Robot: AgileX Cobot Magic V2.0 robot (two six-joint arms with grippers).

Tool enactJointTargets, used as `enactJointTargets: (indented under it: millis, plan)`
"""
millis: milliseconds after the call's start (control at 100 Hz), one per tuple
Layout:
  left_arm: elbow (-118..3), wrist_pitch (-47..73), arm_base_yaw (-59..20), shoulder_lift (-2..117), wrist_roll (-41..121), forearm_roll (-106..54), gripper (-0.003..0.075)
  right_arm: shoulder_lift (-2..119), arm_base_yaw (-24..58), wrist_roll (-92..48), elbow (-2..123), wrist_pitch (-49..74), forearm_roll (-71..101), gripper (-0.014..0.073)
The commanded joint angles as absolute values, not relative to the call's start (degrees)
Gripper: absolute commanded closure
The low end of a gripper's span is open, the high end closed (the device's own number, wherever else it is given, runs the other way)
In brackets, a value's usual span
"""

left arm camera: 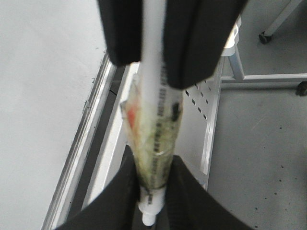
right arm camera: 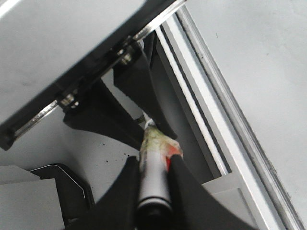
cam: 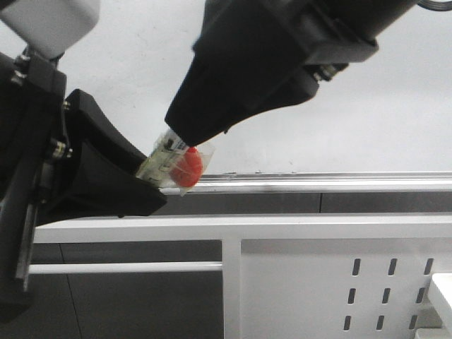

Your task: Write number 1 on whiteboard

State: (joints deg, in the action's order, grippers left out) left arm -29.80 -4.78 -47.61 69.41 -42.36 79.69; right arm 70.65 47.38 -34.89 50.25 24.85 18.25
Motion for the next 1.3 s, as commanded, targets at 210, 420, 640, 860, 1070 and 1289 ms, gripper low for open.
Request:
enactJointTargets:
  millis: [210, 420, 640, 860, 1070, 1289]
  plan:
    - [-31.6, -5.7, -48.1, 67.7, -42.9, 77.9, 0.0211, 69.6, 47.4, -35.5, 52.3, 23.7, 19.9, 0.0666]
    - [-31.6, -5.4, -48.1, 59.8, -42.9, 61.4, 0.0308, 68.9, 47.3, -34.8, 52.3, 20.8, 19.9, 0.0664]
    - [-29.8, -4.7, -48.1, 45.7, -42.9, 53.9, 0.0435, 65.5, 47.1, -34.3, 51.5, 19.4, 19.9, 0.0663]
    - [-24.2, -1.4, -48.1, 33.5, -42.9, 47.7, 0.0735, 57.6, 46.9, -31.4, 46.7, 13.3, 19.9, 0.0663]
    - [-21.8, -0.7, -48.1, 27.4, -42.9, 45.0, 0.0740, 51.4, 43.3, -27.5, 41.6, 7.3, 20.3, 0.0663]
    - [-21.8, 2.6, -46.6, 27.1, -43.0, 42.4, 0.0740, 48.7, 38.5, -27.4, 40.6, 7.5, 20.3, 0.0663]
